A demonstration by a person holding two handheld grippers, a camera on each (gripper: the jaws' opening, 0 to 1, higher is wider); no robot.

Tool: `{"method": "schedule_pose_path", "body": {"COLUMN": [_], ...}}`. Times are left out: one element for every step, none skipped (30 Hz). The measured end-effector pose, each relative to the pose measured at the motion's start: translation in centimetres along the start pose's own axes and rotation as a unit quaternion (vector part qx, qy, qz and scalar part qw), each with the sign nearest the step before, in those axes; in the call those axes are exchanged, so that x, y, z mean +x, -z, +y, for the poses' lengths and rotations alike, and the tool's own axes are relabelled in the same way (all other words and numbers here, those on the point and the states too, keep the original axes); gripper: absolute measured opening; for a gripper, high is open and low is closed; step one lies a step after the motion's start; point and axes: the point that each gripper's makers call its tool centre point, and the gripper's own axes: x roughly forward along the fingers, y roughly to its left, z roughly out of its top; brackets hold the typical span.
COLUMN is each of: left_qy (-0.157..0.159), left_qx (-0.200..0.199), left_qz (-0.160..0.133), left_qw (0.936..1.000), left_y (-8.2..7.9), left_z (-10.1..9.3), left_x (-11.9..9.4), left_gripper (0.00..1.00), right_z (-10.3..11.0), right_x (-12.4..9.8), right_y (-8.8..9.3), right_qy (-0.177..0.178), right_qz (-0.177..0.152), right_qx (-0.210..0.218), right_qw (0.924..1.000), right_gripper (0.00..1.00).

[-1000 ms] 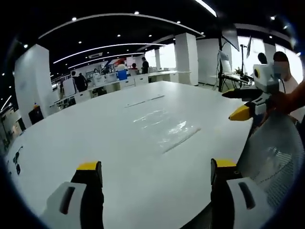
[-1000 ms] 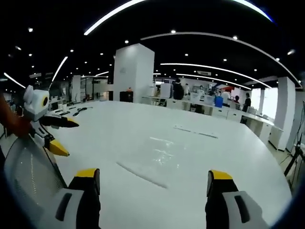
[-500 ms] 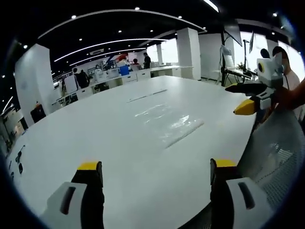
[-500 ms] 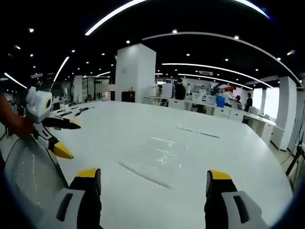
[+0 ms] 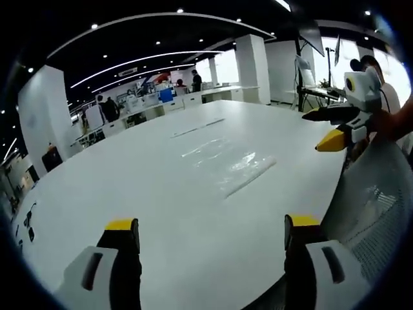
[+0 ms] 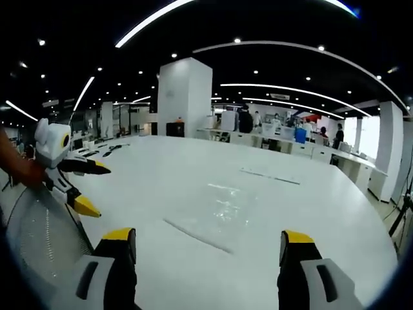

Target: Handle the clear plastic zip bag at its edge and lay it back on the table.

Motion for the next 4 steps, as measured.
{"method": "schedule_pose_path", "body": {"left_qy": [0.000,0.001,0.001,0.002], "left_qx": [0.000,-0.001,-0.001,-0.003], "left_qz": [-0.005,-0.006,-0.007,-0.008], "left_qw": [1.0000,1.0000,1.0000,1.0000], "left_y": [-0.17,-0.23,-0.25,-0.27], "left_z": [0.02,0.04,0.04,0.04], "left_x": [-0.04,-0.06,-0.07,-0.07], "left_gripper": [0.91,0.91,0.91,0.91], "right_z": [-0.06,-0.08,-0.13,-0.17], "right_x": [0.04,0.06,0.08,0.09], "right_y": [0.09,0.13,0.16,0.22], "right_qy": [0.000,0.000,0.001,0.002], "right_qz": [0.001,0.001,0.002,0.003], "right_qx": [0.000,-0.001,-0.002,-0.003], "right_qw": [1.0000,1.0000,1.0000,1.0000], "right_gripper": [0.92,0.92,0.92,0.92]}}
